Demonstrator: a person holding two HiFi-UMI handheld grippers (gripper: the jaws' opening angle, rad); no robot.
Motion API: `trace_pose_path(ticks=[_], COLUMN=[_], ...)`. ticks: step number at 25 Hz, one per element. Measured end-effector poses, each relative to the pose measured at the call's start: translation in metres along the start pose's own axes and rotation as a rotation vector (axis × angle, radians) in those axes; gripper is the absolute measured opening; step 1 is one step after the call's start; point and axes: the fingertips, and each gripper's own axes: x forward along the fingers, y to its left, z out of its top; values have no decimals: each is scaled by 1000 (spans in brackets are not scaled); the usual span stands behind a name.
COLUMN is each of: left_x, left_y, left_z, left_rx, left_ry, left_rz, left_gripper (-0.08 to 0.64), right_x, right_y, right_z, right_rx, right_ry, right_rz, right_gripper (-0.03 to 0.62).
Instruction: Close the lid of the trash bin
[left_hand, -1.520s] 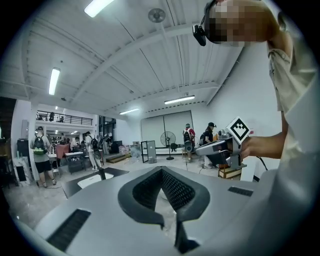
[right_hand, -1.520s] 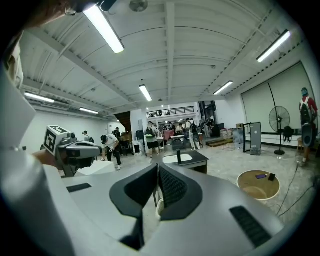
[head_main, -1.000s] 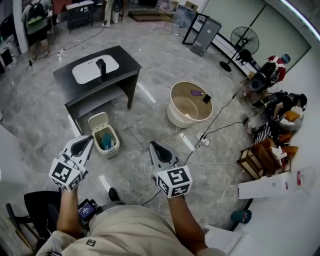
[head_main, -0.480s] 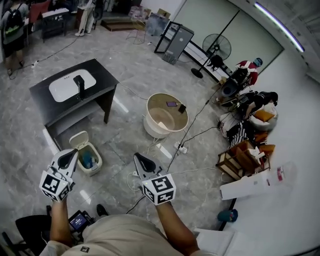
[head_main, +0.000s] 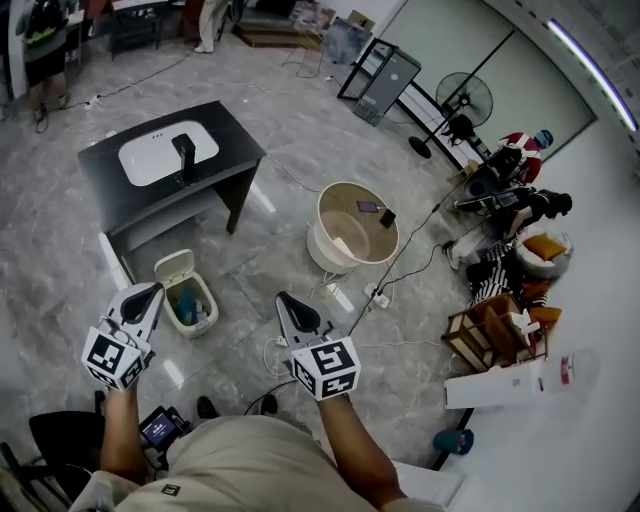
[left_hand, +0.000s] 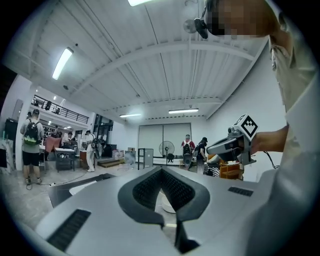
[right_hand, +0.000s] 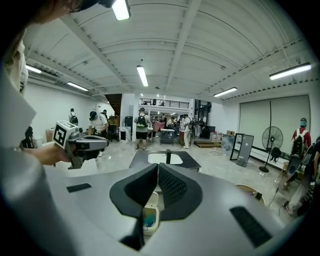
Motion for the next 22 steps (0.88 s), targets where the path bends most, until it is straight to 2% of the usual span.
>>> trace_pose_path(ticks=[5,7,10,15,22], left_x=[12,19,29,46,90], left_y=[24,30,41,41,49], left_z=[-8,-9,-10,-15,-39], left_rx=[13,-4,22,16,21], left_ry=[3,30,42,94,194], left_rz=[66,104,169,295,375], left_gripper=[14,14,14,14,14], right_x=[46,63,89,124,165], right_y=[-9,-14,-20,-47,-77], right_z=[-7,-5,-1,14,9], right_rx=[4,-4,-13,-33,-16], right_ry=[11,9,-2,-36,-22], right_rz=[75,118,201,330,448], right_gripper=[26,26,26,26,26])
